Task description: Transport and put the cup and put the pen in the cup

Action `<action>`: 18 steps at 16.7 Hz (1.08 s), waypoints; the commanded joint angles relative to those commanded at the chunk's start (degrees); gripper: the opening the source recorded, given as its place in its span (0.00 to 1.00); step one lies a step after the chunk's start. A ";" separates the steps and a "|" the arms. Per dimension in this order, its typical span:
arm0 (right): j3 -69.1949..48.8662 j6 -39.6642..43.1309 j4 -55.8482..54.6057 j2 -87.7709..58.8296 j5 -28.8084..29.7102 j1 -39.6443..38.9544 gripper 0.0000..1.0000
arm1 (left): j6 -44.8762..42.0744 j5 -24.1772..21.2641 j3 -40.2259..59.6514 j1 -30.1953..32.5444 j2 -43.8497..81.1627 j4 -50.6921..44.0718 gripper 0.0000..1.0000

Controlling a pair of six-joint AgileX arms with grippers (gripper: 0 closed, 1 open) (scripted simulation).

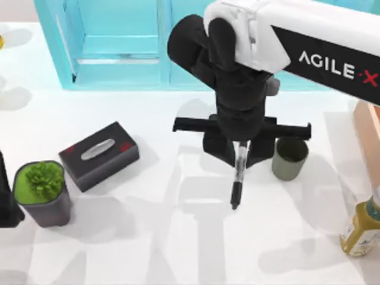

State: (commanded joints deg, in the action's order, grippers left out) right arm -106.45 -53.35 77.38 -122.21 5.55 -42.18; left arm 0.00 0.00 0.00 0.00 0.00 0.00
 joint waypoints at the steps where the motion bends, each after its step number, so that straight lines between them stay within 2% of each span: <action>1: 0.00 0.00 0.00 0.00 0.00 0.00 0.00 | 0.00 0.00 0.00 0.00 0.00 0.00 1.00; 5: 1.23 0.67 -1.00 -0.65 0.85 0.16 0.00 | 0.00 0.00 0.00 0.00 0.00 0.00 1.00; 9: 7.24 4.72 -9.20 -0.23 6.04 -0.88 0.00 | 0.00 0.00 0.00 0.00 0.00 0.00 1.00; 13: 15.29 11.58 -25.65 3.02 14.50 -2.73 0.00 | 0.00 0.00 0.00 0.00 0.00 0.00 1.00; 18: 28.08 23.05 -53.09 9.05 27.58 -5.70 0.00 | 0.00 0.00 0.00 0.00 0.00 0.00 1.00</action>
State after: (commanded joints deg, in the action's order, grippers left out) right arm -78.37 -30.30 24.29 -113.16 33.13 -47.88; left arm 0.00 0.00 0.00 0.00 0.00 0.00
